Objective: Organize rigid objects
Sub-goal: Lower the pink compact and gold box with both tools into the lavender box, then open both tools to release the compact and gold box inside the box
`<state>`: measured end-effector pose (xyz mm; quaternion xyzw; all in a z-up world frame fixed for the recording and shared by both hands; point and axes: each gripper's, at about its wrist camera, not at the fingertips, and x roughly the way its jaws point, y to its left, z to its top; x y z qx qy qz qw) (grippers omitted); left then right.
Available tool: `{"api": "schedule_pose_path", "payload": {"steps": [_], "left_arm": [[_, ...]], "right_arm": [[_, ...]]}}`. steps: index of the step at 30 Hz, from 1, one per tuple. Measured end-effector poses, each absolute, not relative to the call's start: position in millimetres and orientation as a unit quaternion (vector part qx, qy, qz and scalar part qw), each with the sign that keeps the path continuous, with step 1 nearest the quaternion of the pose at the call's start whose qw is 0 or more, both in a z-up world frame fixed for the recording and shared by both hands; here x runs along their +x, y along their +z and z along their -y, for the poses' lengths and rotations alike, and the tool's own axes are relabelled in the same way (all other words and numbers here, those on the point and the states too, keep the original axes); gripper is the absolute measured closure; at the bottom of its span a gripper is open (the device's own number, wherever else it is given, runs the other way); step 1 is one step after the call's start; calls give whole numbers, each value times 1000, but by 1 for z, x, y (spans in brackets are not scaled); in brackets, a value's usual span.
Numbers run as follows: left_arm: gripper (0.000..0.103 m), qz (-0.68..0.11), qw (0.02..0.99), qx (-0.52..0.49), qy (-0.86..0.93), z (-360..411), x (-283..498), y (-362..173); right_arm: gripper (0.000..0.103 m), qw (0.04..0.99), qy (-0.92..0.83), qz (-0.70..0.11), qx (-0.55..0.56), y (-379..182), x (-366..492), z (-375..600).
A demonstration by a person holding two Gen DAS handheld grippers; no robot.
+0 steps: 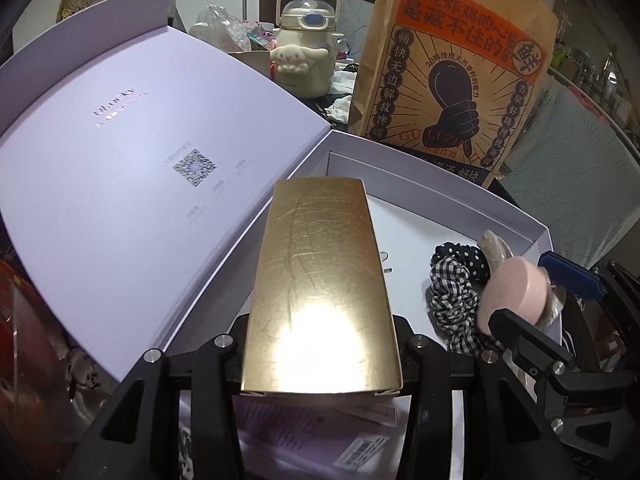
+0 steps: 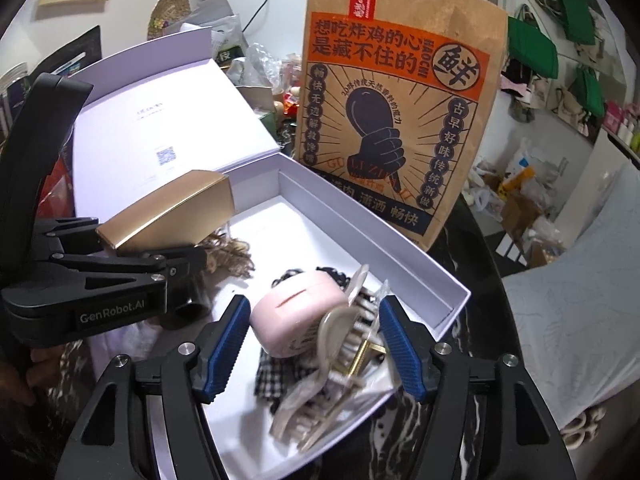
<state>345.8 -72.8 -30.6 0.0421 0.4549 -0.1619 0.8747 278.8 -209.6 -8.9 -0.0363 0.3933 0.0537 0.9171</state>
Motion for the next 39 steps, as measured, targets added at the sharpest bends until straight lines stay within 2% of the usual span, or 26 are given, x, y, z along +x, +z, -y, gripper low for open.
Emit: {"api": "schedule_pose_path", "payload": {"steps": [18,24,26,29,31,32,39], "left_arm": [[58,-428,889,46,-159,65,309,13],[55,-410,896,49,-163,61,295,34],[53,-404,899,50,-158,62,292,41],[39,-393,905,46,-156,57,282,51],[27,-382,910,46,-152,53,273,58],[25,-378,912,47,-151,52,269,62],[23,-364,917,49,-152,45,243,78]], "right_arm": [[35,929,44,-365,-45,24,238,211],[30,933,35,-354,-49,40,227,213],[30,934,28,-352,-51,45,223,214],[27,937,26,-345,-48,53,215,214],[25,939,27,-340,-44,58,209,214],[25,940,27,-337,-44,61,206,214],[21,942,13,-334,-43,74,187,213]]}}
